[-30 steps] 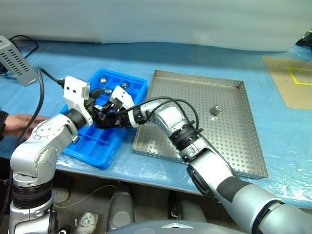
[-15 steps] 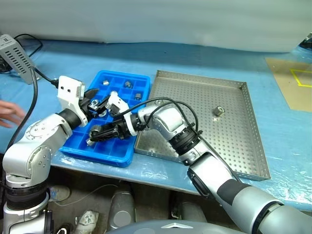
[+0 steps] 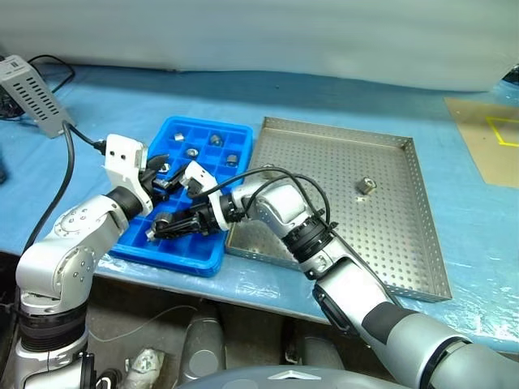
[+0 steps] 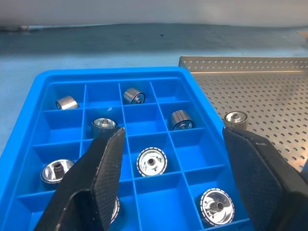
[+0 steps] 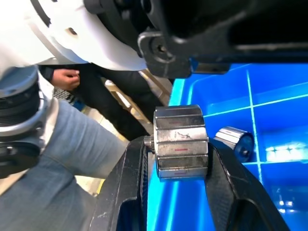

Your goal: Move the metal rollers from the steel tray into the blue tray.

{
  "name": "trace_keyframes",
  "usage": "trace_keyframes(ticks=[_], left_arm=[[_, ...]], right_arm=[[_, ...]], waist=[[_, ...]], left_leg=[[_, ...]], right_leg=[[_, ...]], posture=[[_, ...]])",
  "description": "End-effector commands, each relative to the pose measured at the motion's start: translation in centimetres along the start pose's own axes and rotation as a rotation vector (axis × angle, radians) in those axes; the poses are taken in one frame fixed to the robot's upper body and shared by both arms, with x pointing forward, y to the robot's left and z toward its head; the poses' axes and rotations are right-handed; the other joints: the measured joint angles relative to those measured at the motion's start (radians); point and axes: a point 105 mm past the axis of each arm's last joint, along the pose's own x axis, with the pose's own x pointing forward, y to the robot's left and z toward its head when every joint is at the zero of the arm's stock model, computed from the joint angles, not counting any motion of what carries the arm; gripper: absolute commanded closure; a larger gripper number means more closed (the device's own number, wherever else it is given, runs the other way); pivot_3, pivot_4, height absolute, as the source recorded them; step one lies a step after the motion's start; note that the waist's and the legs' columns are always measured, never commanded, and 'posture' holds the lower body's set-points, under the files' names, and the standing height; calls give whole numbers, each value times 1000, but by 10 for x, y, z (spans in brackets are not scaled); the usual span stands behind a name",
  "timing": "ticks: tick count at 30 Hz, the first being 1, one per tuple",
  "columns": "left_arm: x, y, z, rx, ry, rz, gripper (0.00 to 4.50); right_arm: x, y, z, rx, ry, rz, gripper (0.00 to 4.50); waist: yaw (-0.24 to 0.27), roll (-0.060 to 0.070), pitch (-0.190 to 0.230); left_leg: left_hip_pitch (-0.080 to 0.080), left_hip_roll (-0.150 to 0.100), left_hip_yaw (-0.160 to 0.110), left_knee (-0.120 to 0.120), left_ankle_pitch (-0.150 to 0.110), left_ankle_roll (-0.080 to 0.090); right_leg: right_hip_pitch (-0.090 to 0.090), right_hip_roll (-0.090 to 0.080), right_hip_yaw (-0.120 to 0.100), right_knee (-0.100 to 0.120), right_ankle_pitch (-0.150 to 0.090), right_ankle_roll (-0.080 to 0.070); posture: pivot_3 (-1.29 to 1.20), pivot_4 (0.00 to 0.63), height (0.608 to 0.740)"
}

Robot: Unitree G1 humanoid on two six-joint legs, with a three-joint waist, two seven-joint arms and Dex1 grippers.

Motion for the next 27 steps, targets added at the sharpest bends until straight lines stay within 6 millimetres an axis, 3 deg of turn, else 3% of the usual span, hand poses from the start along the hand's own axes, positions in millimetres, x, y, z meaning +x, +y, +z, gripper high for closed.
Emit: trace_keyframes(ticks=[1, 4, 8, 18, 23, 27], left_arm=[[-4, -21, 50, 98, -193, -97, 1070], [-3, -22, 50, 101, -190, -102, 1070], [-2, -21, 50, 103, -191, -110, 1070], [2, -22, 53, 111, -195, -129, 1070], [-10, -11, 57, 134, -186, -136, 1070], [-21, 10, 54, 171, -137, -89, 1070]], right_arm=[[15, -10, -17, 47, 55, -45, 3277], [6, -30, -8, 42, 21, -135, 3277], [1, -40, -4, 11, 22, -165, 3277], [3, -37, -7, -32, 40, -137, 3277], [-2, -40, 3, -79, 2, -156, 3277], [-4, -36, 5, -114, -14, -129, 1931]], waist=[[2, 0, 0], [6, 0, 0], [7, 1, -1], [7, 1, -1], [6, 1, -1], [3, 1, -1]], left_leg=[[0, 0, 0, 0, 0, 0], [0, 0, -1, 0, 1, -2], [2, -2, -2, 0, 1, -2], [2, -1, -4, 0, 2, -3], [1, -1, -4, 0, 2, -3], [1, -1, -4, 0, 2, -3]], right_leg=[[0, 0, 0, 0, 0, 0], [0, 0, 0, 1, 0, 0], [3, -1, -1, 0, 0, 0], [4, -1, -1, 1, 0, 0], [3, -1, -2, 1, 0, 0], [2, 0, -2, 1, 0, 0]], posture=[[250, 150, 740], [247, 150, 740], [238, 150, 740], [221, 150, 740], [215, 150, 740], [211, 150, 740]])
